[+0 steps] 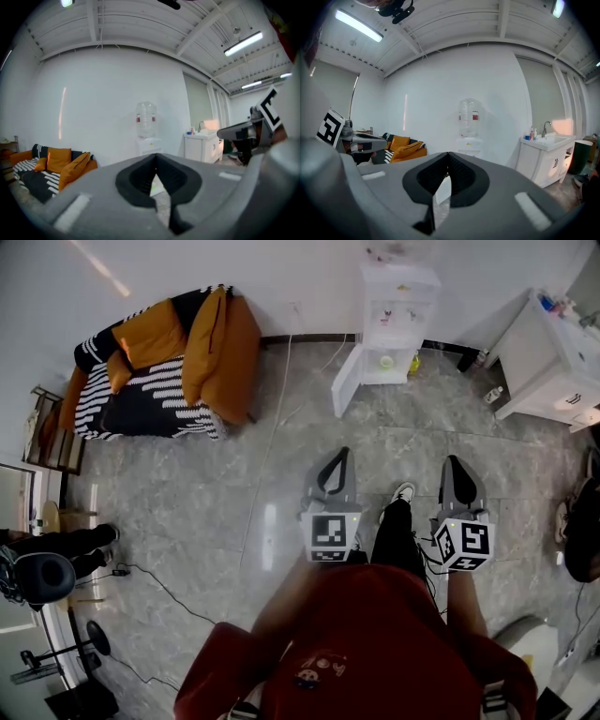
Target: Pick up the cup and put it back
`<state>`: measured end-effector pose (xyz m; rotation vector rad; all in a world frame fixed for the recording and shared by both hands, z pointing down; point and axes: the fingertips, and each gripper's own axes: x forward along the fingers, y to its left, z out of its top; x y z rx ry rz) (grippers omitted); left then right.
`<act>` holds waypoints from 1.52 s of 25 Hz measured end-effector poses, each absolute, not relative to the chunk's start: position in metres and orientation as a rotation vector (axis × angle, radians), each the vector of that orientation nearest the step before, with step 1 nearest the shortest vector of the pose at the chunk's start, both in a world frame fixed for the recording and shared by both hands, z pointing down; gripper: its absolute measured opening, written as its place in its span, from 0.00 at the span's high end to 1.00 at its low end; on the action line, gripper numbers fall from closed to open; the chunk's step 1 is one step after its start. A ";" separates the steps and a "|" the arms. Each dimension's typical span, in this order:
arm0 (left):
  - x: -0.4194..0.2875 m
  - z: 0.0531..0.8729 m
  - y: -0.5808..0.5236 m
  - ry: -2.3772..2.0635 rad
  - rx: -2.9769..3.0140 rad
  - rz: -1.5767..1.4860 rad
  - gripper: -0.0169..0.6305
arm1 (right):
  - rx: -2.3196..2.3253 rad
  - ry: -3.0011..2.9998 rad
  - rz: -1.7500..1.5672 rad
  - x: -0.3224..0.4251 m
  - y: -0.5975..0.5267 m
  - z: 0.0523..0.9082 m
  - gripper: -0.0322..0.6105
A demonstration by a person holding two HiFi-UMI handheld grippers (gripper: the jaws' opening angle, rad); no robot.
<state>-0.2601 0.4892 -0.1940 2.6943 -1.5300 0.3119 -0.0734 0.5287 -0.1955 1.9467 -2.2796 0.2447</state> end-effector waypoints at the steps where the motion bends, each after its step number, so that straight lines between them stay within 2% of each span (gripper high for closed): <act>1: -0.259 -0.192 0.487 -1.533 2.691 0.315 0.97 | 1.940 -2.283 0.243 -0.072 0.526 -0.194 0.95; 23: -0.152 -0.140 0.339 -1.497 2.583 0.491 0.97 | 1.855 -2.304 0.415 0.037 0.366 -0.150 0.95; 38: -0.047 -0.156 0.251 -1.566 2.551 0.497 0.97 | 1.813 -2.384 0.482 0.140 0.277 -0.144 0.95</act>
